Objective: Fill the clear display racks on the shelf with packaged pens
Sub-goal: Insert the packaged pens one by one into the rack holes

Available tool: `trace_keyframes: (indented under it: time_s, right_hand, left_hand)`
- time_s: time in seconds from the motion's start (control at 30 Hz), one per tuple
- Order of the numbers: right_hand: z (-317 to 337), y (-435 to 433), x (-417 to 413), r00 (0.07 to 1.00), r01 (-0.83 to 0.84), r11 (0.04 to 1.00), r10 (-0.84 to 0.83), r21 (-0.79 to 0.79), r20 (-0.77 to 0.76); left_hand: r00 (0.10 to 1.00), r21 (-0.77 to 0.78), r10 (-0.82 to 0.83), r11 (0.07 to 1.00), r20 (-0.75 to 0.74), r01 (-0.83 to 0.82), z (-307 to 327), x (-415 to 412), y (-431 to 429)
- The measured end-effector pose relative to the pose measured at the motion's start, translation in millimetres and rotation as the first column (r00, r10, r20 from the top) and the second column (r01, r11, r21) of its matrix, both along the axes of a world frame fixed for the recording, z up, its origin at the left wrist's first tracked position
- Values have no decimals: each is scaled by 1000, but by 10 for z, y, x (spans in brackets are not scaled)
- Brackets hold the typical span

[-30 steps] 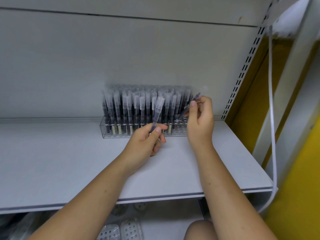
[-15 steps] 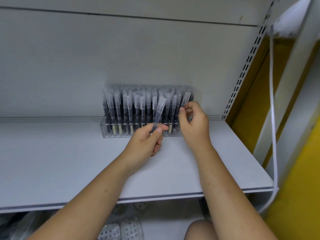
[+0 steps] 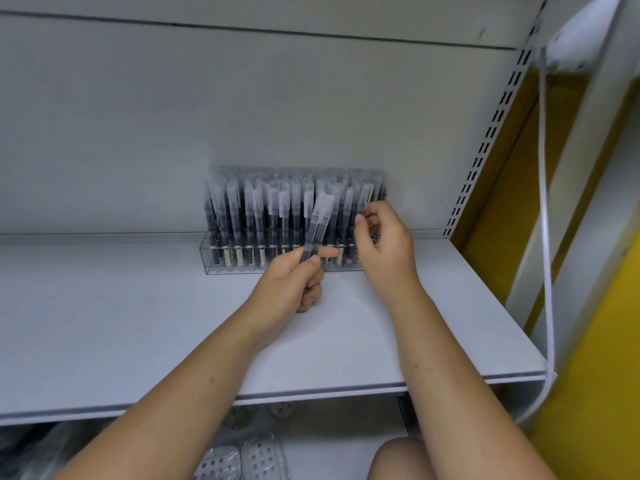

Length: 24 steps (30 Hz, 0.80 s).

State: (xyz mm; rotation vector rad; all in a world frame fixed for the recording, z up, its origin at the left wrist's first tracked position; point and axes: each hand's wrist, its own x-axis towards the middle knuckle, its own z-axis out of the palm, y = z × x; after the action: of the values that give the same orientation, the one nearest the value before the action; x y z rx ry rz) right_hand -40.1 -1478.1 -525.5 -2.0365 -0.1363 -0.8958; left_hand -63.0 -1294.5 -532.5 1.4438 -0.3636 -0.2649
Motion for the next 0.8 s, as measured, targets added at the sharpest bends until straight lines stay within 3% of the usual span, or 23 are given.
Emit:
trace_keyframes:
  time_s: [0.3, 0.47, 0.6, 0.7, 0.8]
  right_hand:
    - [-22, -14, 4, 992, 125, 989, -124, 83, -23]
    - [116, 32, -114, 982, 103, 973, -133, 205, 137]
    - [161, 95, -214, 993, -111, 956, 98, 273, 60]
    - [189, 162, -273, 946, -294, 915, 319, 276, -49]
    - [190, 179, -289, 902, -377, 865, 424, 331, -80]
  left_hand:
    - [998, 25, -13, 1000, 67, 12, -33, 6, 5]
    - [992, 40, -11, 999, 128, 6, -53, 21, 10]
    - [988, 42, -26, 999, 153, 20, -39, 10, 5]
    - [986, 41, -29, 999, 162, 23, -17, 0, 1]
    - [985, 57, -39, 998, 166, 30, -2, -8, 5]
